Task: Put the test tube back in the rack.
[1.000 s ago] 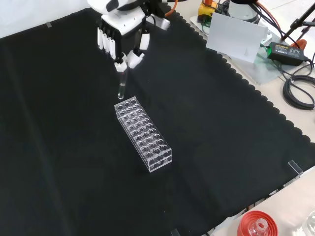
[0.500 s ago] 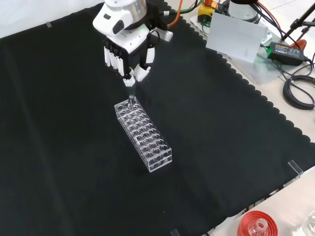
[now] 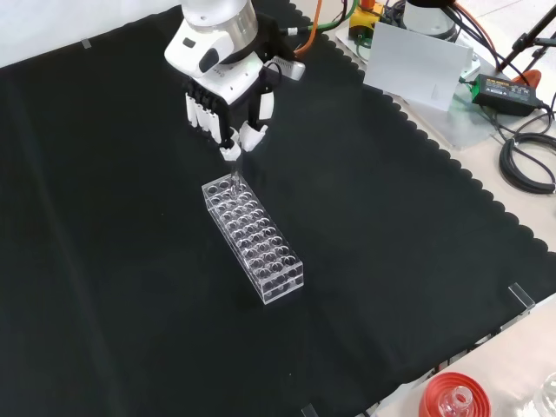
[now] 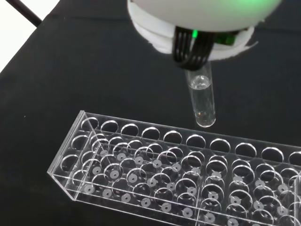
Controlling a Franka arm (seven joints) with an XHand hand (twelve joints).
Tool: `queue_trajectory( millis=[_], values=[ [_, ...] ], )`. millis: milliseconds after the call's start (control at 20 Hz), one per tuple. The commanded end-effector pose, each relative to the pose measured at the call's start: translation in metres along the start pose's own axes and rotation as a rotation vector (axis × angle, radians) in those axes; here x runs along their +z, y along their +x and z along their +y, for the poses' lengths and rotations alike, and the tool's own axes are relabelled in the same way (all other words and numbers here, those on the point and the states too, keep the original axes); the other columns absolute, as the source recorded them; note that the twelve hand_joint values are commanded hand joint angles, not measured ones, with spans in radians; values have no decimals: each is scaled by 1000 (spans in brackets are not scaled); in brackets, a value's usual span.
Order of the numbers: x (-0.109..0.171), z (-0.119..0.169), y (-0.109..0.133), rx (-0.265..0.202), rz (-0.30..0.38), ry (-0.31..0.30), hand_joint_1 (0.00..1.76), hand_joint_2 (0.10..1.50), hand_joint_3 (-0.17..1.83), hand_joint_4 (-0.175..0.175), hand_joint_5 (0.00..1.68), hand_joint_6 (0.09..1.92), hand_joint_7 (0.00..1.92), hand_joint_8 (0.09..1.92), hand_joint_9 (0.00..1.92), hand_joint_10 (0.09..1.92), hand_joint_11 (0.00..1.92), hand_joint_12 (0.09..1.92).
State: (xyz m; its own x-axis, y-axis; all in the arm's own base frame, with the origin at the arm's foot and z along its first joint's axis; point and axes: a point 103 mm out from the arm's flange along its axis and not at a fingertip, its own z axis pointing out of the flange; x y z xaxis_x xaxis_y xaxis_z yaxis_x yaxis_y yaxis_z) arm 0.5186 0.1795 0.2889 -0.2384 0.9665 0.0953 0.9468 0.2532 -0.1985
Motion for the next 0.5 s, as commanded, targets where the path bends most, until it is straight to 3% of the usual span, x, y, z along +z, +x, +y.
queue_trajectory(
  millis=[50,500],
  values=[
    [6,3,-1,1,7,6,1440,635,601,-175,1354,261,1515,439,1288,622,1098,1072],
    [14,10,-11,15,6,17,1440,636,599,-175,1355,257,1515,439,1288,622,1097,1072]
  ],
)
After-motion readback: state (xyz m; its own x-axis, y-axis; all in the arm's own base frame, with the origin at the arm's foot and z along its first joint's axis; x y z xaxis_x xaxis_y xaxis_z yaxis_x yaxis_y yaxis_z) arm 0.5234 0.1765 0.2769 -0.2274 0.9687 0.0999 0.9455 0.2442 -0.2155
